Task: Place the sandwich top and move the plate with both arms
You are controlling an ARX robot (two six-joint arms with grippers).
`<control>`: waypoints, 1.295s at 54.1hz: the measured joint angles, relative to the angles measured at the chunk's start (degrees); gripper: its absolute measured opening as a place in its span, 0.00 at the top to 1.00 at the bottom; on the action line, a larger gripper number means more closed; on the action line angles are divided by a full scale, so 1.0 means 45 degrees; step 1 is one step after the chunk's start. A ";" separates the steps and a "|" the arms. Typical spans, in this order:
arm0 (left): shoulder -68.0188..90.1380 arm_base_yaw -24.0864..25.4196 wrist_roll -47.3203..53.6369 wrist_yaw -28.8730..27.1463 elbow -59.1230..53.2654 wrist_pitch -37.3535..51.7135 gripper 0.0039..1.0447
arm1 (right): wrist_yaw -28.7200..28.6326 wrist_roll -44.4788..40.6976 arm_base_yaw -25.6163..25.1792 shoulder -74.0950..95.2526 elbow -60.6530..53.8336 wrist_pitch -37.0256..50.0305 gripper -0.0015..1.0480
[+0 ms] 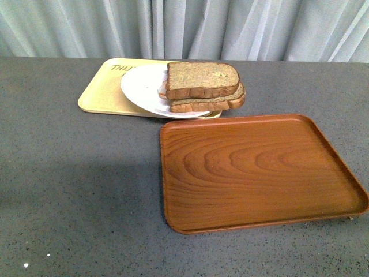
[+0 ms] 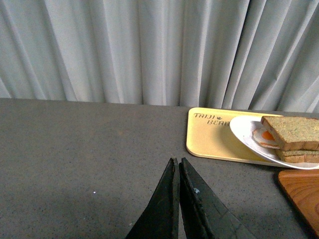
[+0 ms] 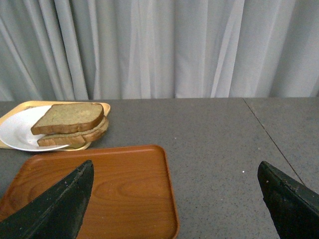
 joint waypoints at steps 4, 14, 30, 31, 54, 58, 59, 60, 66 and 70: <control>-0.0262 0.0000 0.0000 0.0000 0.0000 -0.0257 0.99 | 0.0000 0.0000 0.0000 0.0000 0.0000 0.0000 0.09; -0.0806 0.0000 0.0000 0.0000 0.0000 -0.0797 0.99 | 0.0000 0.0000 0.0000 0.0000 0.0000 0.0000 0.09; -0.2987 -0.0010 0.0010 -0.0005 0.0000 -0.3181 0.99 | 0.0000 0.0000 0.0005 0.0000 0.0000 0.0000 0.09; -0.2987 -0.0010 0.0010 0.0005 0.0000 -0.3215 0.99 | -0.0005 0.0000 0.0005 -0.0005 0.0000 0.0000 0.09; -0.3007 -0.0010 0.0005 0.0000 0.0000 -0.3225 0.92 | 0.0005 0.0000 0.0000 0.0005 0.0005 0.0000 0.09; -0.3007 -0.0010 0.0005 0.0000 0.0000 -0.3225 0.82 | 0.0000 0.0000 0.0005 0.0005 0.0000 0.0000 0.09; -0.3007 -0.0010 0.0005 0.0000 0.0000 -0.3225 0.79 | 0.0000 0.0000 0.0000 0.0005 0.0000 0.0000 0.09; -0.3007 -0.0010 0.0005 0.0000 0.0000 -0.3225 0.75 | 0.0000 0.0000 0.0005 0.0005 0.0000 0.0000 0.09; -0.3007 -0.0010 0.0005 0.0000 0.0000 -0.3225 0.58 | 0.0000 0.0000 0.0000 0.0005 0.0000 0.0000 0.09; -0.3007 -0.0010 0.0005 0.0000 0.0000 -0.3225 0.48 | 0.0005 0.0000 0.0000 0.0005 0.0005 0.0000 0.09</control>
